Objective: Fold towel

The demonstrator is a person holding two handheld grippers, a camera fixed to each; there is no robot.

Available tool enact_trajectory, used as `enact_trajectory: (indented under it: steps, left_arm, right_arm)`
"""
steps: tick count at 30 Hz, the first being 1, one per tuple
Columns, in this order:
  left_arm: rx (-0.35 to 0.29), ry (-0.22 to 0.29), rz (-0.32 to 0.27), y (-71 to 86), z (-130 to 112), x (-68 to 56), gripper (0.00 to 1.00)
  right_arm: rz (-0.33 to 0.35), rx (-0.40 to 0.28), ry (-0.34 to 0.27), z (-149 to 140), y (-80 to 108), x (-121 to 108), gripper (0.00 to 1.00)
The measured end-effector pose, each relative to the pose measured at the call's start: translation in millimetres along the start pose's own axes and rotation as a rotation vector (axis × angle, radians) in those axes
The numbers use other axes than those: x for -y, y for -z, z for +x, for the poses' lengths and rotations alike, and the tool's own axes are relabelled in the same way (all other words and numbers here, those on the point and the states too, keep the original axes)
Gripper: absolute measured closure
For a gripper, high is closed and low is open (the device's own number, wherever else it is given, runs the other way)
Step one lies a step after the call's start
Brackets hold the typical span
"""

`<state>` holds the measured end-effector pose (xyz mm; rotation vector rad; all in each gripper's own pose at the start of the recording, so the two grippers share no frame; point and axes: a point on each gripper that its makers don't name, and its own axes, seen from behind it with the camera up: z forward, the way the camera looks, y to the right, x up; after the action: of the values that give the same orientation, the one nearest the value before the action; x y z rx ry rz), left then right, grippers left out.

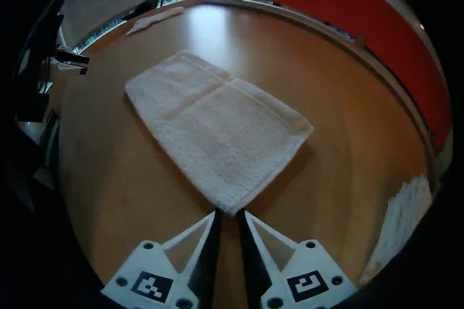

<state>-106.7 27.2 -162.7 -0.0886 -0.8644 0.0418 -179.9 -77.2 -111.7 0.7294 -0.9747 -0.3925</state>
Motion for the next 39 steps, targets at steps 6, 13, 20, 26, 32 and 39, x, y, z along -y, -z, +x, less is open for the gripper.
enact_trajectory:
  steps: [6, 13, 20, 26, 32, 39]
  left_arm:
    - [0.0, -0.001, 0.0, 0.1, 0.6, 0.8, 0.04]
    - [-0.005, 0.0, -0.002, -0.5, 3.4, 1.7, 0.03]
    - [-0.01, 0.0, -0.003, -1.4, 7.3, 2.6, 0.03]
    - [-0.015, 0.0, -0.006, -1.3, 9.5, 1.5, 0.03]
    - [-0.018, -0.002, -0.007, -1.7, 10.9, 2.0, 0.03]
    - [-0.02, 0.0, -0.01, -1.3, 11.4, 0.7, 0.03]
  right_arm:
    - [0.003, -0.002, -0.004, 0.6, 1.5, 0.7, 0.95]
    - [-0.015, -0.005, -0.012, 6.0, 9.2, -0.1, 0.95]
    - [-0.039, -0.055, -0.012, 30.8, 28.1, -4.0, 0.95]
    - [-0.073, -0.086, 0.014, 48.8, 46.7, -12.3, 0.95]
    - [-0.107, -0.123, 0.036, 66.1, 68.3, -20.6, 0.95]
    - [-0.137, -0.16, 0.063, 84.2, 90.4, -28.3, 0.96]
